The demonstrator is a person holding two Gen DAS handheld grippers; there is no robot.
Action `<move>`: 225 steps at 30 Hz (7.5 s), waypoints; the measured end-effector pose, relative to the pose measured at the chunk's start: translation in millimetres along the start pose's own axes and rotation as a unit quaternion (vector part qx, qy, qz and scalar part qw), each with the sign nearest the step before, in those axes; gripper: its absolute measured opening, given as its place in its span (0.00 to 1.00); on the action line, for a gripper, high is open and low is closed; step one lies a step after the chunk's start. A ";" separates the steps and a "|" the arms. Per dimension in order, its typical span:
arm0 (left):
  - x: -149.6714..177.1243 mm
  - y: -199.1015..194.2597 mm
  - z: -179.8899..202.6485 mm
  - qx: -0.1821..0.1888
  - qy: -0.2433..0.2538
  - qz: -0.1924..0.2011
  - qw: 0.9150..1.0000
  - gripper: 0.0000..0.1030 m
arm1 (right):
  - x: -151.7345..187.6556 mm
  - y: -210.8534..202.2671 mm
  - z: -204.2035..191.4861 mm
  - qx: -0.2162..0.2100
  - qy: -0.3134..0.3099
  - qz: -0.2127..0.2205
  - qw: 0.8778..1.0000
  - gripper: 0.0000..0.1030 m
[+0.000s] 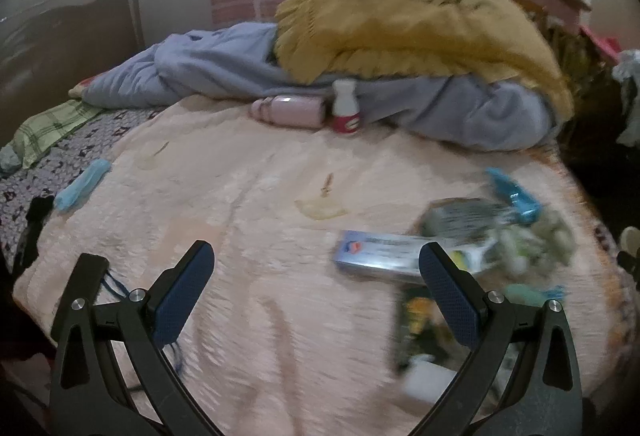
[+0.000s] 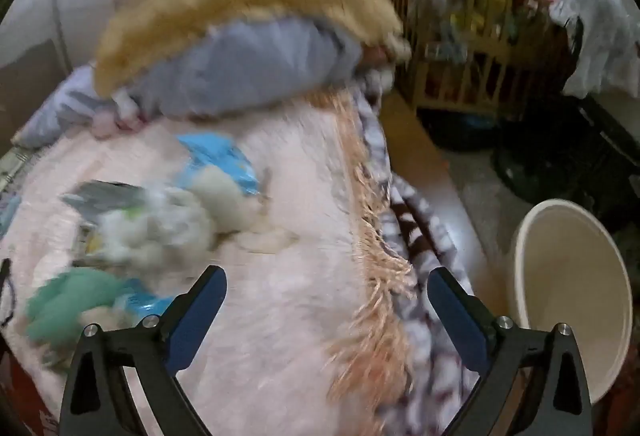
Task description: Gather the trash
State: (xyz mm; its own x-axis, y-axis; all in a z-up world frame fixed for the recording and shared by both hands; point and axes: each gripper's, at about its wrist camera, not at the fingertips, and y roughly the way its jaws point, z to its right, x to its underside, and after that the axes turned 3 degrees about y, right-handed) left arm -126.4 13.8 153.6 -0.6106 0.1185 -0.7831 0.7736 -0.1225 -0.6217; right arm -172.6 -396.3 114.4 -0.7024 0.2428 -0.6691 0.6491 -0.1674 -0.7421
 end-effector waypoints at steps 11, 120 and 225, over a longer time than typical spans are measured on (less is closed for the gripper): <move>2.7 -58.9 55.9 0.019 0.008 0.046 0.999 0.99 | 14.6 -106.2 -77.1 -0.051 -0.043 0.125 0.990 0.98; 43.4 28.8 62.5 0.173 0.038 -0.107 0.978 0.31 | -3.0 22.1 -169.6 -0.287 -0.097 -0.134 0.943 0.29; 41.6 19.5 109.3 0.139 -0.025 -0.148 0.979 0.52 | 49.7 0.3 -124.5 -0.216 -0.138 -0.113 0.960 0.64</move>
State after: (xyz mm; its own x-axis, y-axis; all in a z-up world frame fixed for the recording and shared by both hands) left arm -155.3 -91.4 107.1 -0.8136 0.1427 -0.5637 0.4897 -0.3545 -0.7966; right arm -170.9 -265.4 85.9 -0.8519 -0.0462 -0.5217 0.4892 0.2858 -0.8241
